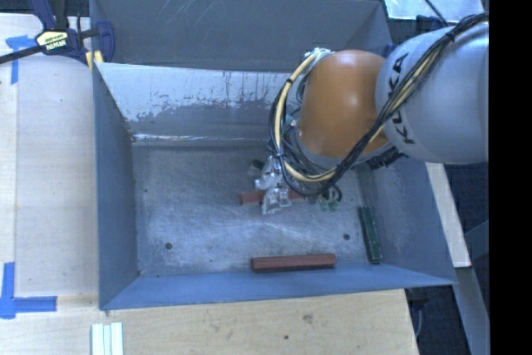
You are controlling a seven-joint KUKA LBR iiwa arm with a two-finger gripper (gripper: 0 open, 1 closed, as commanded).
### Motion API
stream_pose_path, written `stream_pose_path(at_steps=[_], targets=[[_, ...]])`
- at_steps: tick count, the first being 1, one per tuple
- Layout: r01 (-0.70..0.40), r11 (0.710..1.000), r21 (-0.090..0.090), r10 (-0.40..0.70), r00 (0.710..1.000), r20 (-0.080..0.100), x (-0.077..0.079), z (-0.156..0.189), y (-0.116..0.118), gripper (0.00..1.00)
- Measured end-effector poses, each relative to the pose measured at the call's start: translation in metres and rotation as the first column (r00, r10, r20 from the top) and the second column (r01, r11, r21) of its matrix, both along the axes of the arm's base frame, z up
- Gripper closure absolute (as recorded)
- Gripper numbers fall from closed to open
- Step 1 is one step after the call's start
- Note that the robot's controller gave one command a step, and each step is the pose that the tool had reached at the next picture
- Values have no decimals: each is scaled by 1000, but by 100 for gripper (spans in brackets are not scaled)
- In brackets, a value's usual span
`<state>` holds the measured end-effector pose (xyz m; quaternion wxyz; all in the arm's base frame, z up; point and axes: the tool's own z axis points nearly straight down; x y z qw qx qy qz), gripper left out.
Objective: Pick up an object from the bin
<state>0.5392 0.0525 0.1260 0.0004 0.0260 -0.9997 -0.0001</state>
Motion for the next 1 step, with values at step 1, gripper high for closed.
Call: stream_pose_path(at_steps=[1], targets=[[-29,1000,0,29,1000,3,-31,106,-12,100]])
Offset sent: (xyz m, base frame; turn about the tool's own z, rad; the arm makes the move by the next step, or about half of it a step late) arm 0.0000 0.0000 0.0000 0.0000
